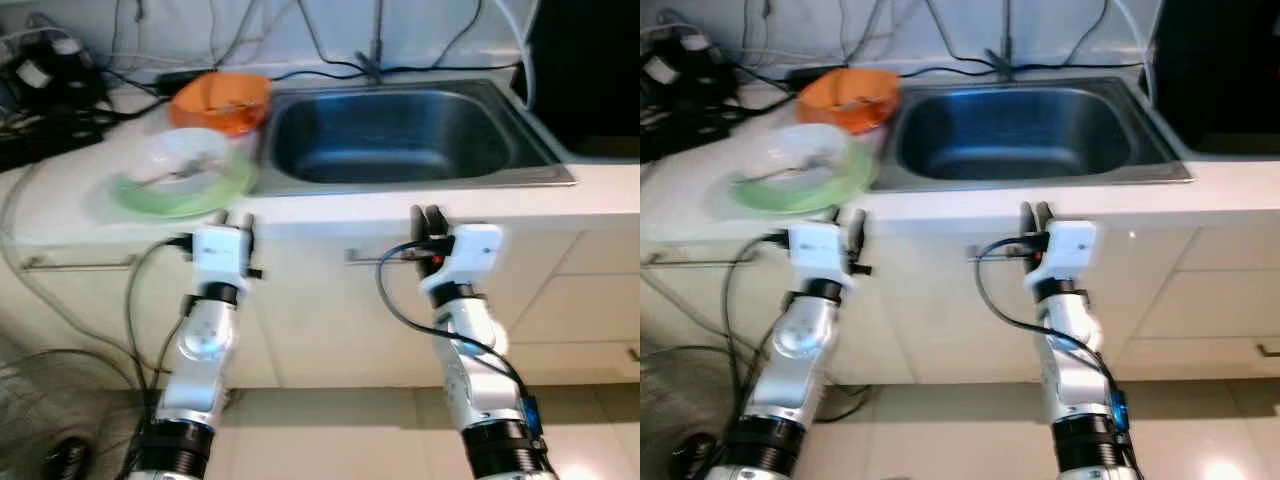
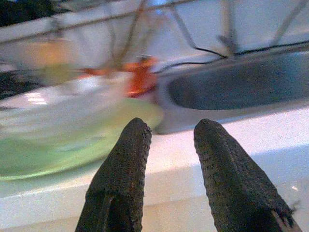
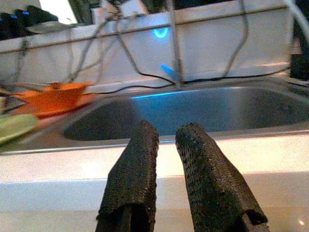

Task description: Kitchen organization

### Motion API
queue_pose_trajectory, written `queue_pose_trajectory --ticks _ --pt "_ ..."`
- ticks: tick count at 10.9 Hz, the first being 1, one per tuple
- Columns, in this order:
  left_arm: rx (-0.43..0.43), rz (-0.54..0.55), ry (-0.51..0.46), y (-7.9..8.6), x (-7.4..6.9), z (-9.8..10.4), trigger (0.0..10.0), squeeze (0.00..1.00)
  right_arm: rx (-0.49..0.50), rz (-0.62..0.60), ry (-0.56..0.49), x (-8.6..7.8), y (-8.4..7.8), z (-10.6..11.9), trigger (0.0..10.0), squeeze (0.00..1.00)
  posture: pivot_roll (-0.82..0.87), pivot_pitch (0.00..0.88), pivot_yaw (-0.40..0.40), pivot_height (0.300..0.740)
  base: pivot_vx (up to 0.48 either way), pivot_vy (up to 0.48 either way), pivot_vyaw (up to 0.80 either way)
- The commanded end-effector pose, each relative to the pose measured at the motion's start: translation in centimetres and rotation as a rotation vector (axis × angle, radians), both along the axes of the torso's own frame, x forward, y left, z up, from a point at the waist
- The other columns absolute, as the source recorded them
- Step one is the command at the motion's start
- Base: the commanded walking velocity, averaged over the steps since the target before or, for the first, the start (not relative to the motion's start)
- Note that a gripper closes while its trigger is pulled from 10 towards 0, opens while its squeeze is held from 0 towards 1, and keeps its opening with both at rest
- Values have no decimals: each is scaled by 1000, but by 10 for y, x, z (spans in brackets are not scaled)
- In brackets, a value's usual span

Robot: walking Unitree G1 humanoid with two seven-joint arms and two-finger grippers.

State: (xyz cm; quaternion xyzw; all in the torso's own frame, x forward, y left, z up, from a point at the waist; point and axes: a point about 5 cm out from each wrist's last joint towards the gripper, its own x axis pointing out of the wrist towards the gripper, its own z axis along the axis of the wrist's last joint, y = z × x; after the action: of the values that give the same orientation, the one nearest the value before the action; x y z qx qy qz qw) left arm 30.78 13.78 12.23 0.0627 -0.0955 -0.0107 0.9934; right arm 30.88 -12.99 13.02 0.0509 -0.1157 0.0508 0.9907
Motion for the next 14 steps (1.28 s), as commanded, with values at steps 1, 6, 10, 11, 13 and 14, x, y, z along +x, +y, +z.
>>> queue_pose_trajectory --ticks 1,6,10,11,13,14 --pt "-3 -21 2 -8 0 0 10000 0 -2 -11 5 0 -5 -1 10000 0 34 0 93 740 0 0 0" --pt "-9 -24 -11 -10 -4 2 10000 0 -5 -9 11 1 -4 -2 10000 0 44 0 90 740 0 0 0" --pt "0 -7 -12 -9 -4 3 10000 0 -16 -4 9 1 -4 -2 10000 0 43 0 87 740 0 0 0" --pt "-1 -4 -11 -9 -3 3 10000 0 -24 -1 6 2 -3 -1 10000 0 43 0 85 740 0 0 488" --pt "-1 -2 -7 -9 -4 3 10000 0 -17 0 14 1 -3 -2 10000 0 44 0 84 740 0 0 0" --pt "0 0 -3 -9 -4 2 10000 0 -16 2 18 2 -3 -3 10000 0 45 0 82 740 0 0 0"
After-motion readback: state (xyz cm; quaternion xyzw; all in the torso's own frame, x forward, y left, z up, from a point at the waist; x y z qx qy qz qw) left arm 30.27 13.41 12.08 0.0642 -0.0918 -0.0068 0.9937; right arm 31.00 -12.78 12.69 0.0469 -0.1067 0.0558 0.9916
